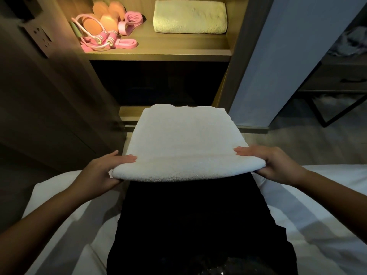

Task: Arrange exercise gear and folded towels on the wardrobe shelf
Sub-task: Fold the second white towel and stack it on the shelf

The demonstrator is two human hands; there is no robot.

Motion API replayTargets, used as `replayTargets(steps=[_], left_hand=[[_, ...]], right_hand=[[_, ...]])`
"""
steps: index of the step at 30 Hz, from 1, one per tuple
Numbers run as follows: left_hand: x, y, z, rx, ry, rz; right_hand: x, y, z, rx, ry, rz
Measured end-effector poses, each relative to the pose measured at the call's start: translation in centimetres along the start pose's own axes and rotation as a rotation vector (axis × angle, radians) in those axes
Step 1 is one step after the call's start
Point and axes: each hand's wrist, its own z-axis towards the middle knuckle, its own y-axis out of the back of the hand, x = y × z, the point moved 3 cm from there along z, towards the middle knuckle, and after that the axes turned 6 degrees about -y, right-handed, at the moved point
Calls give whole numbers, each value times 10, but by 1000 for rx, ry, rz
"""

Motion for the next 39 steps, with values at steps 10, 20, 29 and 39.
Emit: replayTargets(steps=[10, 20, 29, 39], left_hand=[[1, 28, 12, -58, 258, -443], [-12, 16, 74, -470, 800, -773], [-18, 19, 71, -414, 665, -701], [-10, 6, 5, -308, 502, -577]], right_hand=[[-4, 30, 14, 33, -224, 395], [-5, 14, 41, -202, -466, 847], [-16, 17, 14, -57, -498, 729], [15, 6, 35, -324, -303, 431]])
